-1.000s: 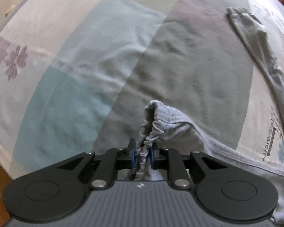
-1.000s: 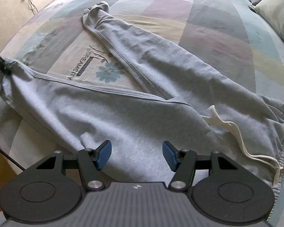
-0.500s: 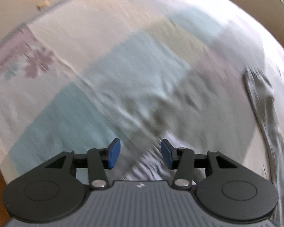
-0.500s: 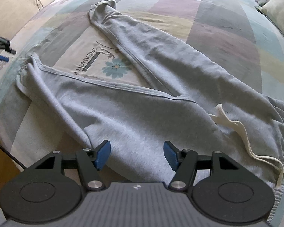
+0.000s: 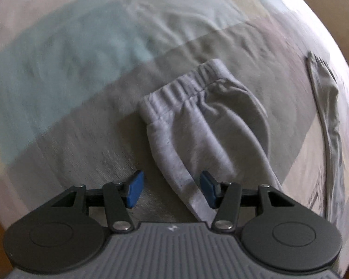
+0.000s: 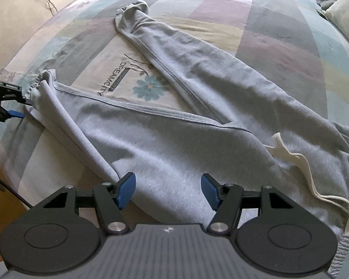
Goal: Fold clothes
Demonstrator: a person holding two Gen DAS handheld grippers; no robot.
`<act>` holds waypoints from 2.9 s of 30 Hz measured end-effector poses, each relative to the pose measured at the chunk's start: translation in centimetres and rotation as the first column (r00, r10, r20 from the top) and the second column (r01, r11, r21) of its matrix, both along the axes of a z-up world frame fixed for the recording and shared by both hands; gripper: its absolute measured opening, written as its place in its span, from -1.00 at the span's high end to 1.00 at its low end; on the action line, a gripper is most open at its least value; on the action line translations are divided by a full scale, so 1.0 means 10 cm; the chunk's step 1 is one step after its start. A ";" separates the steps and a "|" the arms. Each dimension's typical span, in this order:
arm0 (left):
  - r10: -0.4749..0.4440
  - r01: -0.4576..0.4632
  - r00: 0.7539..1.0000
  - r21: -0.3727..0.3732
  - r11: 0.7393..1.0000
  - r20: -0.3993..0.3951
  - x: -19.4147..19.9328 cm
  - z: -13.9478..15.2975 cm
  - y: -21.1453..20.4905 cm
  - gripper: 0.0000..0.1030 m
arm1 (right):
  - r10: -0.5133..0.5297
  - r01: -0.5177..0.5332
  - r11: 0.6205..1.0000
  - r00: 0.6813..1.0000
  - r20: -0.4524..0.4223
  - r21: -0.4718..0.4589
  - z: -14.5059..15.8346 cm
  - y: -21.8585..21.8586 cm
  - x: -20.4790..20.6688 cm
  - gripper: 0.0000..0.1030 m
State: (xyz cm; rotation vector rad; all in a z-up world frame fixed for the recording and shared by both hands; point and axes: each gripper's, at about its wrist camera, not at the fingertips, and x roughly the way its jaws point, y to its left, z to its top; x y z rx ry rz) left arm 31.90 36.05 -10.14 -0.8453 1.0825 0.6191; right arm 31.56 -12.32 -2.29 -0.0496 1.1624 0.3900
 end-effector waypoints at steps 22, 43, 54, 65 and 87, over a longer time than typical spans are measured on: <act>-0.142 0.174 0.976 0.191 0.966 -0.167 -0.31 0.64 -0.22 0.95 | -0.006 0.009 1.000 0.985 -0.171 0.013 -0.23 -0.13 -0.38 -0.32; -0.901 0.908 0.409 0.168 0.385 -0.146 0.29 0.51 -1.89 0.43 | 0.032 -0.049 0.994 0.986 -0.166 -0.095 -0.35 -0.33 -0.48 0.45; -0.982 0.992 -0.118 0.070 -0.108 0.148 0.26 0.27 -3.24 0.40 | 0.028 -0.032 0.996 0.998 -0.058 -0.077 -0.45 -0.51 -0.04 0.53; -0.995 0.992 0.029 0.117 0.040 0.092 0.64 -0.03 -3.32 0.37 | -0.040 0.039 0.998 0.999 -0.023 -0.046 -0.59 -0.74 0.17 0.49; -0.928 0.881 -0.364 0.296 -0.370 -0.080 -0.29 0.18 -3.69 0.27 | 0.538 -0.506 0.824 0.840 0.072 -0.254 -0.46 -0.21 -0.67 0.48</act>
